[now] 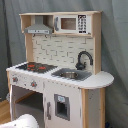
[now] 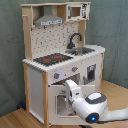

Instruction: Play with the kitchen

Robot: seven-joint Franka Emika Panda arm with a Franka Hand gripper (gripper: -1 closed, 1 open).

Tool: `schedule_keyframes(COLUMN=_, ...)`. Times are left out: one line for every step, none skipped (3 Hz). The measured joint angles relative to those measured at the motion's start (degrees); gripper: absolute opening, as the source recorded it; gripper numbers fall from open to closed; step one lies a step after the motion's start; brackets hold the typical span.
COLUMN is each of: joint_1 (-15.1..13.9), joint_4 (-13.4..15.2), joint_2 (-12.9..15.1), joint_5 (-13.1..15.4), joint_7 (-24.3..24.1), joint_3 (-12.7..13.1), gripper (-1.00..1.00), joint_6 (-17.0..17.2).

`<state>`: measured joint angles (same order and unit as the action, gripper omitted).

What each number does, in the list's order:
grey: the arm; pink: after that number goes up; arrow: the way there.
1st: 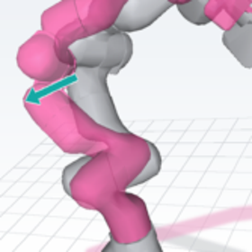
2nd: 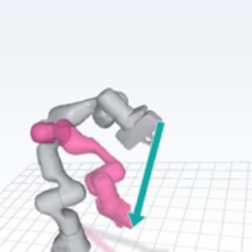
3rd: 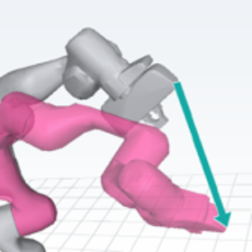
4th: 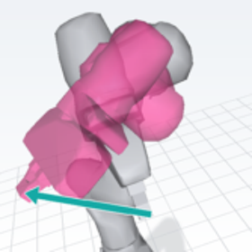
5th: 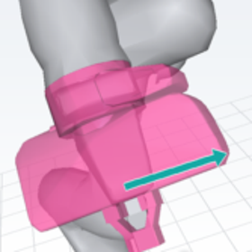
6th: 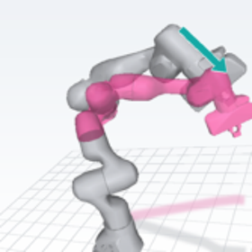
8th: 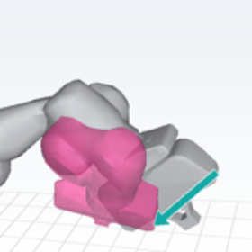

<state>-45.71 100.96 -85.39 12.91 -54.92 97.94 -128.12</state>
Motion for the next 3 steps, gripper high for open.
schedule_keyframes(joint_1=0.34, joint_4=-0.82, joint_2=0.61, joint_5=2.24, joint_7=4.12, joint_3=-3.11, gripper=1.00, joint_6=-0.27)
schedule_keyframes(joint_1=0.93, joint_4=-0.82, joint_2=1.04, joint_5=2.29, joint_7=10.50, joint_3=-4.96, gripper=1.00, joint_6=-0.59)
schedule_keyframes(joint_1=1.61, joint_4=-0.74, joint_2=1.87, joint_5=2.08, joint_7=16.18, joint_3=-5.86, gripper=1.00, joint_6=-0.21)
